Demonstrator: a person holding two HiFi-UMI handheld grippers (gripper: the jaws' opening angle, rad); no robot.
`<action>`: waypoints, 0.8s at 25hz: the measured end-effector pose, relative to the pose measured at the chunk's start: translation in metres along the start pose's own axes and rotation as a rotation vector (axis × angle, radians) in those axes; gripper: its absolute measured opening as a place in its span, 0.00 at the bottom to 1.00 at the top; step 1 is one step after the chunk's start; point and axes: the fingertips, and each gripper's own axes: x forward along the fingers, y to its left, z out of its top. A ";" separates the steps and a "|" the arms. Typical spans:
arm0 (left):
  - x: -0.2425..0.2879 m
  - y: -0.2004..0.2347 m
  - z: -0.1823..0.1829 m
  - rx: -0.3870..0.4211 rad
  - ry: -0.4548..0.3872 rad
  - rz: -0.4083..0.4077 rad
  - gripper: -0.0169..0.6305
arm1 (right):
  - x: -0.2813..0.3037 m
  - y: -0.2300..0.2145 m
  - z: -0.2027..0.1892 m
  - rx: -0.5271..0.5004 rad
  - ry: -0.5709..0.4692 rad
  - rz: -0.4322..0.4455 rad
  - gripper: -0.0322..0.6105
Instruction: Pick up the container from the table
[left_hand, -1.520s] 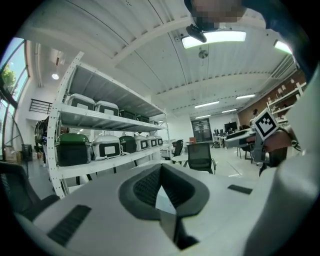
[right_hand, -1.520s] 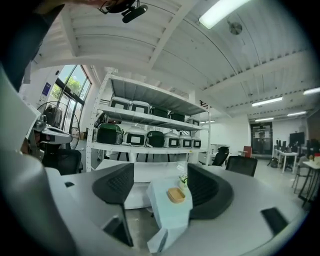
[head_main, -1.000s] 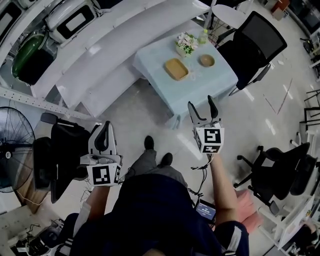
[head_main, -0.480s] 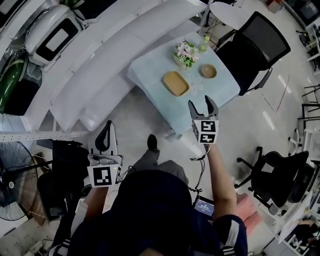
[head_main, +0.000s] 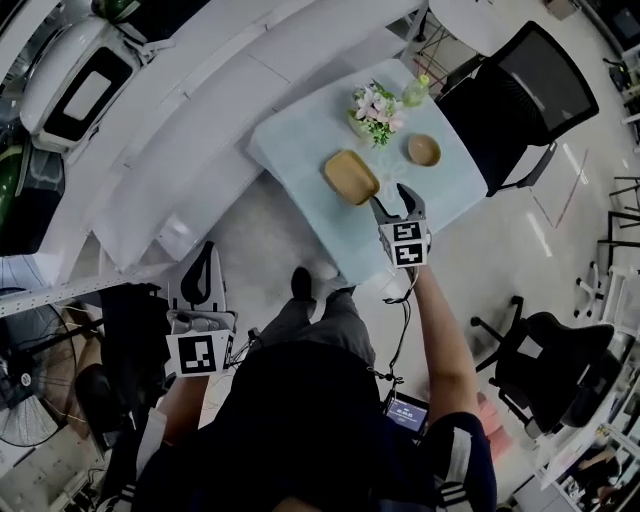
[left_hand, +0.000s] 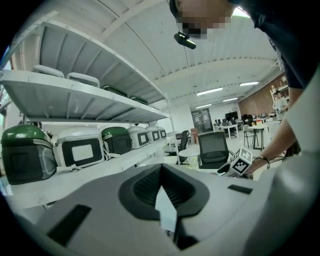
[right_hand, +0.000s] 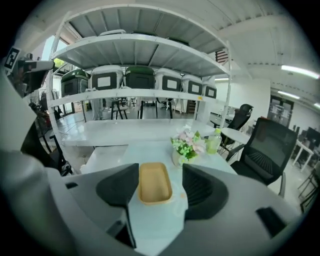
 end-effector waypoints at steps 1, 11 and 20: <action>0.004 0.000 -0.001 0.013 0.007 0.010 0.03 | 0.010 -0.003 -0.004 -0.005 0.020 0.018 0.48; 0.034 -0.013 -0.012 -0.005 0.087 0.109 0.03 | 0.085 -0.025 -0.053 -0.052 0.200 0.151 0.43; 0.047 -0.012 -0.021 0.035 0.130 0.143 0.03 | 0.132 -0.036 -0.077 -0.076 0.294 0.215 0.35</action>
